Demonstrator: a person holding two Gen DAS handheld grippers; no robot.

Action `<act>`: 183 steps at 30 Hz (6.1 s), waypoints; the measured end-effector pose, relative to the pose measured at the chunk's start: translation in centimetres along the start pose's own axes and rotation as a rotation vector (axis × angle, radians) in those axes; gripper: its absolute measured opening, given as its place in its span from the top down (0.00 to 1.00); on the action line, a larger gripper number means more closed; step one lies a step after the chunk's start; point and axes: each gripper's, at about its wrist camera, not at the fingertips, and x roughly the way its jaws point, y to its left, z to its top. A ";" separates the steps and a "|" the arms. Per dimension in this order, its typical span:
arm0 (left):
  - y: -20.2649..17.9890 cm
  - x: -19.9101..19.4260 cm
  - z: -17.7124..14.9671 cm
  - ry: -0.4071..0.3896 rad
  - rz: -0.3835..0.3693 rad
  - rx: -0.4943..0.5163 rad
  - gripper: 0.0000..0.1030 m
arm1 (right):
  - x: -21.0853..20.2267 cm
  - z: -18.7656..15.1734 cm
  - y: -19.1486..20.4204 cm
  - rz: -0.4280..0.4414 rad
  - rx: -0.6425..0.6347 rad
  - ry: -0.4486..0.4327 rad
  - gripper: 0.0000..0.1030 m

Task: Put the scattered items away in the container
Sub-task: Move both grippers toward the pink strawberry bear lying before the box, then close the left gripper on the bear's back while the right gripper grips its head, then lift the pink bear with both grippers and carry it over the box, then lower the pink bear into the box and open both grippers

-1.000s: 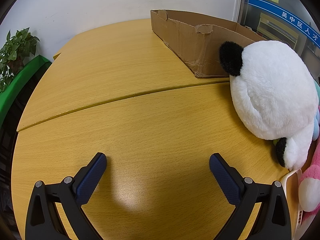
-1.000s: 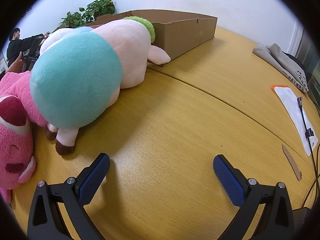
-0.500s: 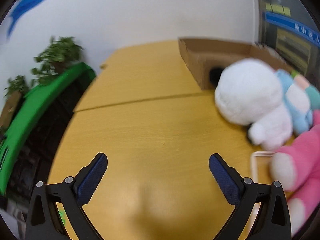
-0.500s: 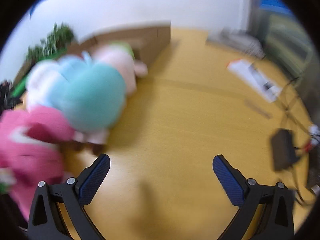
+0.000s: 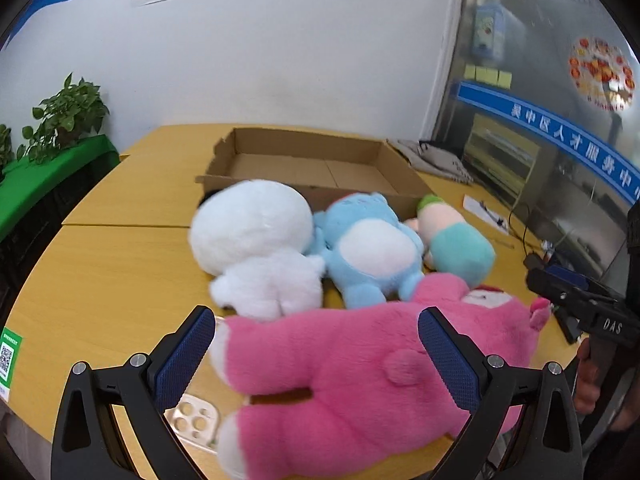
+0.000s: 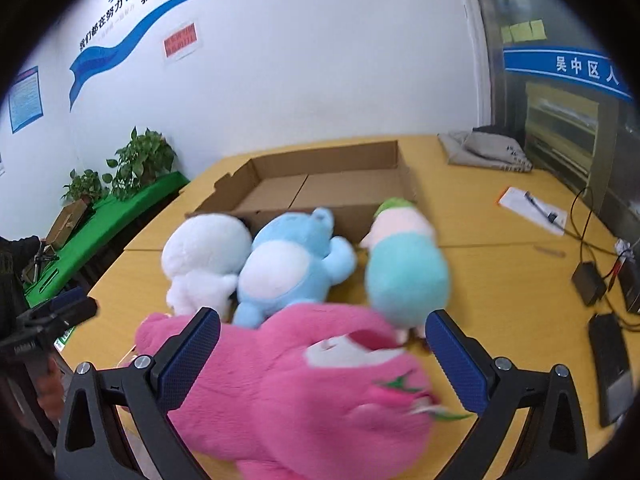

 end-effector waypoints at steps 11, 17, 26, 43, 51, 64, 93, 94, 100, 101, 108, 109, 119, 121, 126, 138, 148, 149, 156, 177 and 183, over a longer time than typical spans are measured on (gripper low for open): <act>-4.2 0.3 0.0 -0.005 -0.026 0.091 0.00 | -0.3 -1.8 1.9 -0.190 -0.071 -0.001 0.00; -3.8 0.6 -0.3 -0.013 -0.008 0.065 0.00 | 0.1 -1.3 1.3 -0.210 -0.075 -0.002 0.00; -3.2 2.1 -0.8 0.011 -0.007 0.040 0.00 | 1.8 -1.2 1.3 -0.191 -0.094 0.023 0.00; -3.3 3.0 -0.5 0.015 -0.001 0.051 0.00 | 2.9 -1.5 1.1 -0.176 -0.086 0.043 0.00; -2.8 3.3 -0.6 0.032 -0.024 0.045 0.00 | 3.2 -1.6 1.0 -0.177 -0.091 0.052 0.00; -0.4 5.5 -2.9 0.189 -0.240 -0.059 0.00 | 3.1 -3.3 -4.1 -0.144 0.012 0.102 0.00; -1.0 7.6 -4.3 0.226 -0.306 -0.034 0.08 | 5.0 -8.4 -8.9 0.142 0.203 0.088 0.01; -1.1 7.7 -4.3 0.221 -0.295 -0.021 0.14 | 5.4 -8.5 -9.1 0.161 0.235 0.103 0.01; -1.2 6.5 -4.0 0.240 -0.309 -0.002 0.35 | 4.9 -9.2 -8.1 0.194 0.238 0.067 0.20; -1.2 6.2 -4.0 0.240 -0.307 0.006 0.37 | 4.4 -9.3 -7.7 0.185 0.224 0.055 0.24; -1.0 4.4 -3.8 0.229 -0.314 0.011 0.47 | 2.1 -9.2 -6.5 0.175 0.216 0.027 0.33; -1.0 4.0 -3.6 0.216 -0.309 0.016 0.47 | 1.8 -9.1 -6.3 0.178 0.219 0.023 0.33; -0.9 -2.2 1.1 0.020 -0.336 0.053 0.47 | -2.8 -4.2 -3.7 0.208 0.159 -0.133 0.34; -0.7 -2.5 3.0 -0.021 -0.340 0.063 0.47 | -3.1 -2.3 -3.4 0.211 0.134 -0.176 0.34; -0.8 -1.9 8.1 -0.083 -0.315 0.069 0.47 | -2.1 3.4 -2.8 0.208 0.071 -0.256 0.34; 1.5 6.3 24.6 -0.199 -0.200 0.077 0.47 | 8.6 19.9 -3.3 0.274 0.040 -0.362 0.34; 0.9 21.2 34.6 -0.085 -0.217 0.037 0.47 | 20.7 29.1 -6.5 0.179 0.084 -0.389 0.34; 1.2 23.2 34.6 -0.061 -0.217 0.031 0.47 | 22.5 29.3 -7.2 0.166 0.101 -0.376 0.34; 3.8 37.1 30.4 0.200 -0.184 -0.030 0.53 | 33.1 26.9 -10.4 0.068 0.212 -0.175 0.33; 3.0 39.2 29.2 0.221 -0.116 0.036 0.36 | 37.2 25.0 -13.2 -0.138 0.238 0.076 0.13; 5.1 26.4 30.3 0.020 -0.111 0.019 0.05 | 27.6 26.1 -10.3 -0.042 0.149 -0.078 0.04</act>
